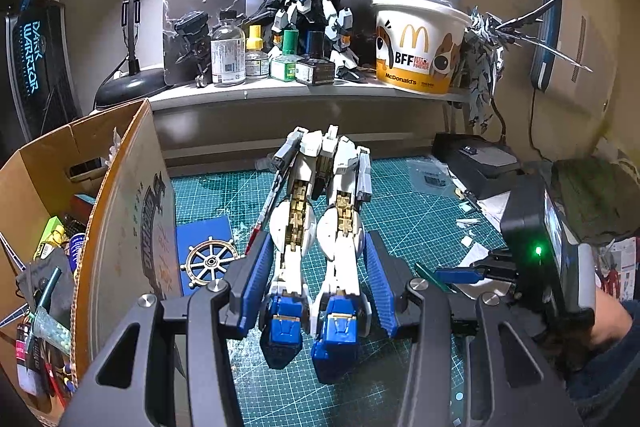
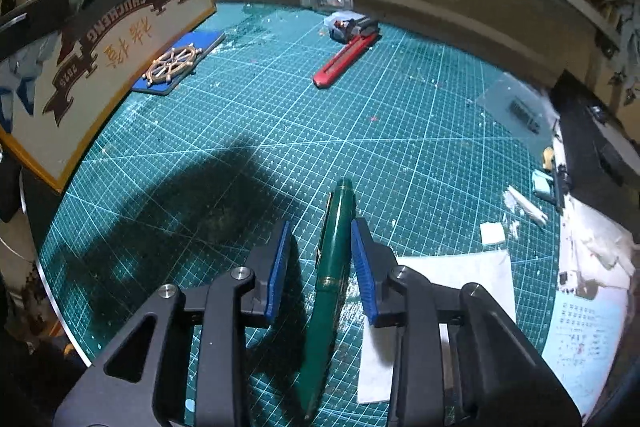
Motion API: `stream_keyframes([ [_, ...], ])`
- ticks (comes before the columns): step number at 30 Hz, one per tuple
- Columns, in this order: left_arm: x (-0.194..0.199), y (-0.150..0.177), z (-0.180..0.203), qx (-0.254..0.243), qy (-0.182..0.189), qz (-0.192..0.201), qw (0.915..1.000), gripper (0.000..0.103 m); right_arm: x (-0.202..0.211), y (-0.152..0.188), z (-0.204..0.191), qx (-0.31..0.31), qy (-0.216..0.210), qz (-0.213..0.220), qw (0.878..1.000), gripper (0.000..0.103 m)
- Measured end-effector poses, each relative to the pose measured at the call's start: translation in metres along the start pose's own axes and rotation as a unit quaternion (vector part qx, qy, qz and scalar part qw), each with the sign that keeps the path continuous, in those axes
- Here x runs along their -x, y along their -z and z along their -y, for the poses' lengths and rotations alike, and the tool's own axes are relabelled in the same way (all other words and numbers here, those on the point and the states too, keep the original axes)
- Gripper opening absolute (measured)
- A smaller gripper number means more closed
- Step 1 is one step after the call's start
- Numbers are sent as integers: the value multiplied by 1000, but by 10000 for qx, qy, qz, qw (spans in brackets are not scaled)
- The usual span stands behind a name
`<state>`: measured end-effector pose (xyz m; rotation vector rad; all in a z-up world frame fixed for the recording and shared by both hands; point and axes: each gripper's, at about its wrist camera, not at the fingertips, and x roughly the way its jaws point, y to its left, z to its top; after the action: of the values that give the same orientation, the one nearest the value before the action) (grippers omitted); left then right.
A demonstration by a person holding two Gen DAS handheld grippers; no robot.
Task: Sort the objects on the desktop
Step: 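Carry the figure in the left tool and the pen in the right tool toward the cardboard box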
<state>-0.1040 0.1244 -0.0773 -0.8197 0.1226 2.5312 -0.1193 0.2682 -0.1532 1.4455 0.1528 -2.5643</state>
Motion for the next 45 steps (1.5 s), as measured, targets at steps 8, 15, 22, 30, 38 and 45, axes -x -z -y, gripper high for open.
stream_keyframes([
  [8,5,0,2,-21,17,67,10000,46,21,6,7,-344,50,471,9983,14],
  [15,15,-8,3,-45,-35,207,9998,46,95,-1,29,-749,135,1451,9865,14],
  [22,32,-23,13,-113,-93,495,9987,46,154,-4,40,-934,682,2062,9716,14],
  [30,60,-46,30,-318,-85,915,9953,46,218,4,47,-997,915,2556,9573,14],
  [38,72,-50,28,-261,-166,975,9948,46,232,3,47,-1022,971,2571,9560,14],
  [45,81,-51,15,-166,-331,981,9945,46,227,-5,42,-991,895,2544,9578,14],
])
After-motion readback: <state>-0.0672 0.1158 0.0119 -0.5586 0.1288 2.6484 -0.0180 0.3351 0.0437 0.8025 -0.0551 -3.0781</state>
